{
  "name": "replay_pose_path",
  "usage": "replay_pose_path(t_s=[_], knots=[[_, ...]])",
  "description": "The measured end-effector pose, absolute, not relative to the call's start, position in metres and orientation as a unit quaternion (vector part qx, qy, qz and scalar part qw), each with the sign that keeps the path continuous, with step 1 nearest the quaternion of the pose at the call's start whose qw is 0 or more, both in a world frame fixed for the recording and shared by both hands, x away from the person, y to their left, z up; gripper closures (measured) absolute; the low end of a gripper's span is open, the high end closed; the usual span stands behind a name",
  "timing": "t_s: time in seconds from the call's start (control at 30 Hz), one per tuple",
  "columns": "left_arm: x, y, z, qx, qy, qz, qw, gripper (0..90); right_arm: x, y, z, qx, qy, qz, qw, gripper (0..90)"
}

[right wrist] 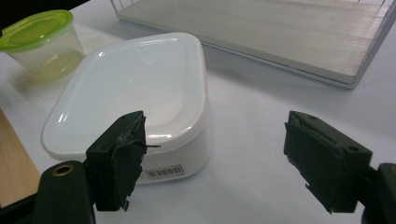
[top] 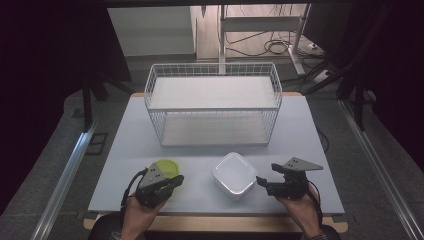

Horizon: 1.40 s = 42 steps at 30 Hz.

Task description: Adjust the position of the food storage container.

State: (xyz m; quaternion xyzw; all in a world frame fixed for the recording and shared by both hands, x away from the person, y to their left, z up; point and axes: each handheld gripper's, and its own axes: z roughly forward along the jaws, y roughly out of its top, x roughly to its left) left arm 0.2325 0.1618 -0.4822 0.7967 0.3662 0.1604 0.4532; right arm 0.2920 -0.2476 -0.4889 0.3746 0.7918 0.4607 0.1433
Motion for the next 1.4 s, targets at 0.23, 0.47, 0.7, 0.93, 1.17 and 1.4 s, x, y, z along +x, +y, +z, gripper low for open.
replay_pose_path(t_s=[0.23,0.47,0.7,0.93,1.17,1.4], knots=[[0.248,0.154,-0.495,0.804,0.394,0.149,0.42,90.0,0.292,-0.248,-0.49,0.378,0.791,0.457,0.147,21.6],[0.254,0.159,-0.501,0.799,0.418,0.142,0.408,90.0,0.292,-0.248,-0.49,0.38,0.792,0.455,0.147,21.6],[0.259,0.174,-0.502,0.788,0.444,0.145,0.402,90.0,0.292,-0.248,-0.491,0.38,0.792,0.454,0.147,21.4],[0.265,0.191,-0.504,0.778,0.465,0.144,0.398,90.0,0.292,-0.247,-0.491,0.378,0.795,0.452,0.145,21.4],[0.271,0.211,-0.505,0.771,0.482,0.153,0.387,90.0,0.292,-0.246,-0.492,0.377,0.796,0.452,0.144,21.4],[0.278,0.229,-0.507,0.762,0.498,0.158,0.384,90.0,0.293,-0.246,-0.492,0.375,0.798,0.449,0.144,21.2]])
